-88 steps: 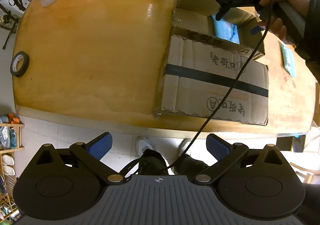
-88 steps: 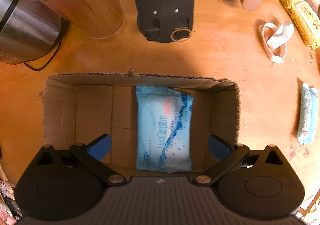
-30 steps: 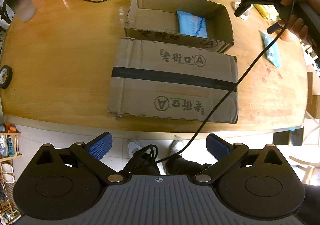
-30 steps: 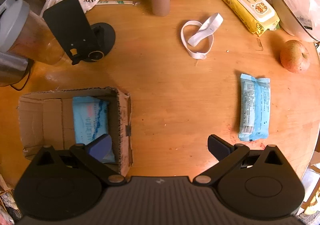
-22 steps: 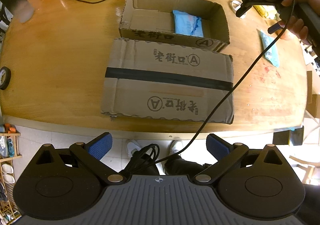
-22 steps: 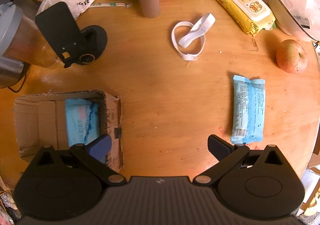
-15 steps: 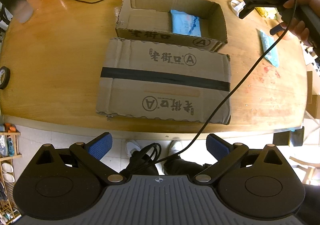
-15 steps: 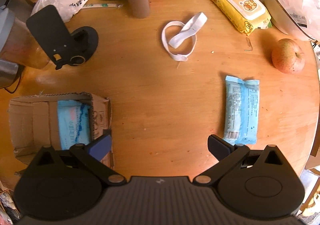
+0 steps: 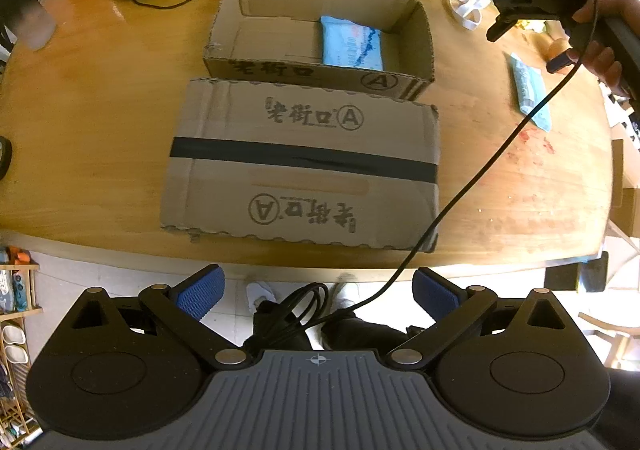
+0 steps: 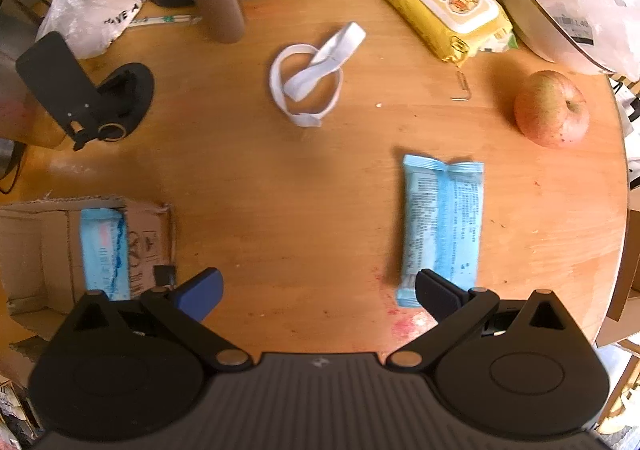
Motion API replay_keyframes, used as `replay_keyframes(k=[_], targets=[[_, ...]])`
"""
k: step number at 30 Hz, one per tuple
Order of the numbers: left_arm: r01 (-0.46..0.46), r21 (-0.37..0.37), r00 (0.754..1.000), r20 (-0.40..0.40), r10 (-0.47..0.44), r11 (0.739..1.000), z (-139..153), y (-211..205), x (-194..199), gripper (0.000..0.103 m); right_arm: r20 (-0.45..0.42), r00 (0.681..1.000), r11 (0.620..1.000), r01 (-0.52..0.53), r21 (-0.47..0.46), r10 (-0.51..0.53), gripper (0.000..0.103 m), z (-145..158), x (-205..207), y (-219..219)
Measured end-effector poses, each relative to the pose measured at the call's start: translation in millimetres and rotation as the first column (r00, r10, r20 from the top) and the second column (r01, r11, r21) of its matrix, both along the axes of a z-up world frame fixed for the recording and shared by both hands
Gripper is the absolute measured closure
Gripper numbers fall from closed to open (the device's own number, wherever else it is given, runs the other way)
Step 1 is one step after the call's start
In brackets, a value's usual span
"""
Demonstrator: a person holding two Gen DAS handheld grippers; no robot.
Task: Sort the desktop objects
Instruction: 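Move the open right tool over the slim blue packet and lower it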
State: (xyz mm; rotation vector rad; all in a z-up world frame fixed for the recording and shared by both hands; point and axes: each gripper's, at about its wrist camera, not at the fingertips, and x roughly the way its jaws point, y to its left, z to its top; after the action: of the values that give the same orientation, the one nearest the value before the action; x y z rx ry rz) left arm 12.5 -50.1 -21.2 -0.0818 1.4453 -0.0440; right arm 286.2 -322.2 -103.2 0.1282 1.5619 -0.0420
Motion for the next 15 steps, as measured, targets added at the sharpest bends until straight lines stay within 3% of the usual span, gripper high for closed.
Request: replay_keyframes(k=[15], targets=[[0.041,0.013,0.999,-0.009,-0.041,0.999,-2.0,-34.1,2.1,0.0,-0.007,0.999,0.999,0.035,0.0,-0.035,0.0,-6.3,-5.8,-49.5]])
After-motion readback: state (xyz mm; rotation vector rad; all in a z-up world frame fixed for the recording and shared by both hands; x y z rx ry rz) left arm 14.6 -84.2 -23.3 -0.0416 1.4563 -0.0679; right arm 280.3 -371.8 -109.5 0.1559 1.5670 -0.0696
